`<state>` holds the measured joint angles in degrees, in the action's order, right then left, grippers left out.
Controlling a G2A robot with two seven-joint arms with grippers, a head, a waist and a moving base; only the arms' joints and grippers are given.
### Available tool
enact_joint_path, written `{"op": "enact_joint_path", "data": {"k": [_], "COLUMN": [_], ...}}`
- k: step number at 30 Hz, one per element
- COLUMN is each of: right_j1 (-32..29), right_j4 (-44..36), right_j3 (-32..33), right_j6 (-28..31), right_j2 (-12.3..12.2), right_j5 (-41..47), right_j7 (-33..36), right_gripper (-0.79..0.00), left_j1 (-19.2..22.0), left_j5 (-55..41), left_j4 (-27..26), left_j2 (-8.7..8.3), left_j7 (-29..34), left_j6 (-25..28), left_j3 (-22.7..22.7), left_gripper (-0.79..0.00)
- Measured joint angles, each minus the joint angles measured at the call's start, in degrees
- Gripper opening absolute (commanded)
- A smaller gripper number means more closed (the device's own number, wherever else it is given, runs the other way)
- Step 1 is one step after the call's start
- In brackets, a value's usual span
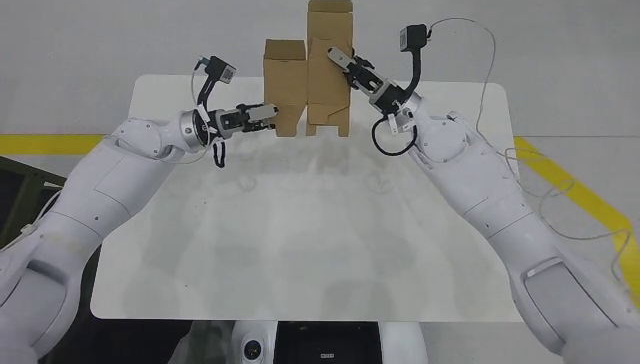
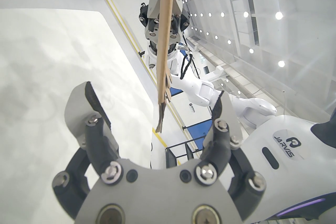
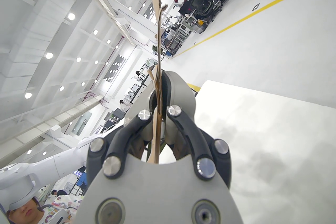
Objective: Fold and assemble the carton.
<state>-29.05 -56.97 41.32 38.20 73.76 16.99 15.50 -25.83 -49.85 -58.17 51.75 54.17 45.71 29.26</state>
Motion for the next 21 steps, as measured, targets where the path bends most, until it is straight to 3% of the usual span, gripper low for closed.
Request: {"op": "enact_joint_path", "data": {"k": [4, 14, 15, 16, 17, 18, 21], "right_j1": [-0.1, -0.8, -0.9, -1.0, -1.0, -1.1, -1.4], "right_j4": [0.4, 1.0, 1.0, 1.0, 1.0, 1.0, 1.1], "right_j3": [0.7, 2.5, 2.7, 2.8, 3.0, 3.2, 3.7], "right_j6": [0.3, 0.6, 0.6, 0.6, 0.5, 0.5, 0.9], "right_j2": [0.5, 1.4, 1.5, 1.6, 1.7, 1.8, 2.0], "right_j5": [-0.3, -1.7, -1.9, -2.0, -2.1, -2.1, -1.2], "right_j7": [0.6, 1.4, 1.4, 1.5, 1.6, 1.8, 3.4], "right_gripper": [-0.785, -0.785, -0.739, -0.499, -0.043, 0.000, 0.000], "left_j1": [-0.6, -2.1, -2.2, -2.3, -2.4, -2.5, -2.8], "left_j5": [0.1, -1.4, -1.6, -1.7, -1.8, -1.9, -2.2], "left_j4": [-0.1, 0.2, 0.3, 0.3, 0.4, 0.4, 0.7], "left_j2": [0.45, 1.42, 1.52, 1.61, 1.68, 1.76, 1.92], "left_j7": [0.8, 4.5, 5.0, 5.3, 5.6, 6.1, 7.3], "left_j6": [-0.8, -2.5, -2.6, -2.7, -2.8, -3.0, -3.7], "left_j3": [1.2, 4.3, 4.7, 5.0, 5.3, 5.7, 6.8], "left_gripper": [-0.785, -0.785, -0.785, -0.785, -0.785, -0.785, -0.785]}}
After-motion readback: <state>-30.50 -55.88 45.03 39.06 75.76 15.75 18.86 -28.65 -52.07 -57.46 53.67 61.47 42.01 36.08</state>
